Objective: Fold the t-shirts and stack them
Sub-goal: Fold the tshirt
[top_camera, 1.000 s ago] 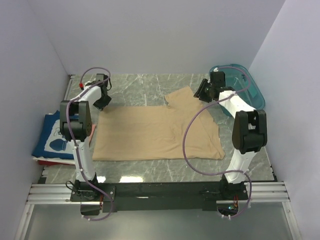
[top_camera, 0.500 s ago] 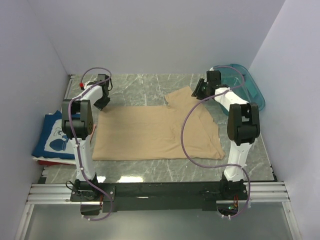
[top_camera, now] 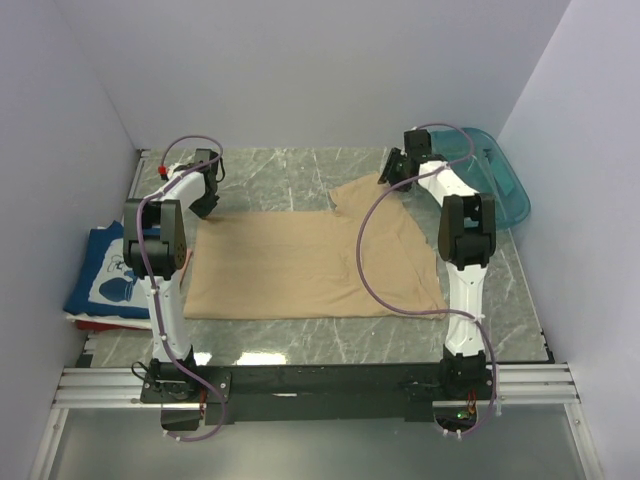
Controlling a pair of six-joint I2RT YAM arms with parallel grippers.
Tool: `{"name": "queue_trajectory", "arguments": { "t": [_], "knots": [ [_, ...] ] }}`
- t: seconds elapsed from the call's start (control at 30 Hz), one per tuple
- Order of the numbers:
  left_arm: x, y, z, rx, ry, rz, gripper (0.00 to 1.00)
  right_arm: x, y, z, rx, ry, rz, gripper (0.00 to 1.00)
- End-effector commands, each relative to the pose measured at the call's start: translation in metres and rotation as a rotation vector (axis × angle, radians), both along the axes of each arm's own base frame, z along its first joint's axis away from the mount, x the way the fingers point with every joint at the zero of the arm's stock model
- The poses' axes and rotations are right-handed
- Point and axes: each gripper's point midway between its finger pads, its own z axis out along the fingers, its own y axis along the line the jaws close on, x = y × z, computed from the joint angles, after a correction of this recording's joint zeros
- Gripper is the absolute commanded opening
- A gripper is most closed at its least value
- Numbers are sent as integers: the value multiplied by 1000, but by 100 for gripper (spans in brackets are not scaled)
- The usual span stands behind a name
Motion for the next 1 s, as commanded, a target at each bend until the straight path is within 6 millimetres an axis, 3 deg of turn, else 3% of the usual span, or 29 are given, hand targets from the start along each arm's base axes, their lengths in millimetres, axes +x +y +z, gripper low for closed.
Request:
{"name": "queue_trajectory", "arguments": {
  "t": [0.0, 0.03, 0.3, 0.53, 0.8, 0.97],
  "knots": [
    [-8, -5, -16, -39, 29, -3, 17, 11, 0, 12, -12, 21, -28, 53],
    [-7, -6, -16, -42, 27, -5, 17, 10, 2, 1, -14, 46, -31, 52],
    [-7, -9, -17, -59, 19, -16, 15, 17, -1, -8, -54, 101, -131, 52],
    [-4, -10, -15, -63, 9, -20, 15, 19, 16, -17, -88, 109, -154, 48],
    [-3, -11, -15, -69, 7, -27, 13, 19, 19, -29, -67, 125, -176, 40],
    [-2, -13, -15, -75, 2, -31, 12, 17, 22, -36, -59, 138, -163, 26]
  ]
}}
